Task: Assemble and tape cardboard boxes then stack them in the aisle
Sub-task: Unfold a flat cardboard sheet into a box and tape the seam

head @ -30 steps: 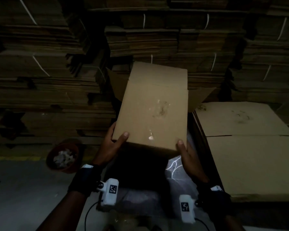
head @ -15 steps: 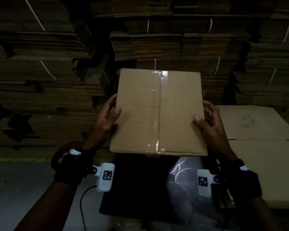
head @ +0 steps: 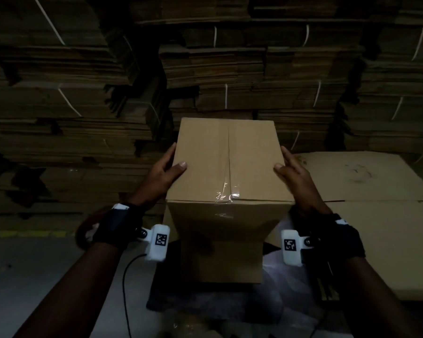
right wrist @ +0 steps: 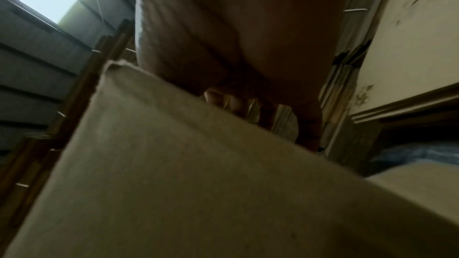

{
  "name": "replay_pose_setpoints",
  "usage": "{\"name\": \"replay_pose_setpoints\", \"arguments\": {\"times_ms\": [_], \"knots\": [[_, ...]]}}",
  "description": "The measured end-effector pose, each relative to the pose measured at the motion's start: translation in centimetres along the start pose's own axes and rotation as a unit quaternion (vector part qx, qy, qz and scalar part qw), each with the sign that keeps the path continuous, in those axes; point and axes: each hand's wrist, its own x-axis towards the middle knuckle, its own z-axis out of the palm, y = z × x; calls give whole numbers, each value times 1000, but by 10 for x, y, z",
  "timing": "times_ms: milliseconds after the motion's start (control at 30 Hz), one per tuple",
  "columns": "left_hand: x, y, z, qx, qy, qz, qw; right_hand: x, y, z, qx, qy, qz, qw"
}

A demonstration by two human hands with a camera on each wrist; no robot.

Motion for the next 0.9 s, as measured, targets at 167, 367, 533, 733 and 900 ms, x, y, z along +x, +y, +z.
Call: {"name": "replay_pose_setpoints", "arguments": {"times_ms": [167,367,533,733,900], "knots": [[9,-29,12,49,10,-24,998,9,35,2,-42,-21,58,997],[18,-50,23,290,68,18,954,8,52,13,-63,-18,98,993],[-10,-49,59,482,24,265,835,10,51,11,-65,-20,91,994],[-45,-86,103,618,26,193,762,14,60,10,-49,-13,93,994],[-39,-90,98,611,60,262,745,18,68,6,-51,-18,103,993]]}}
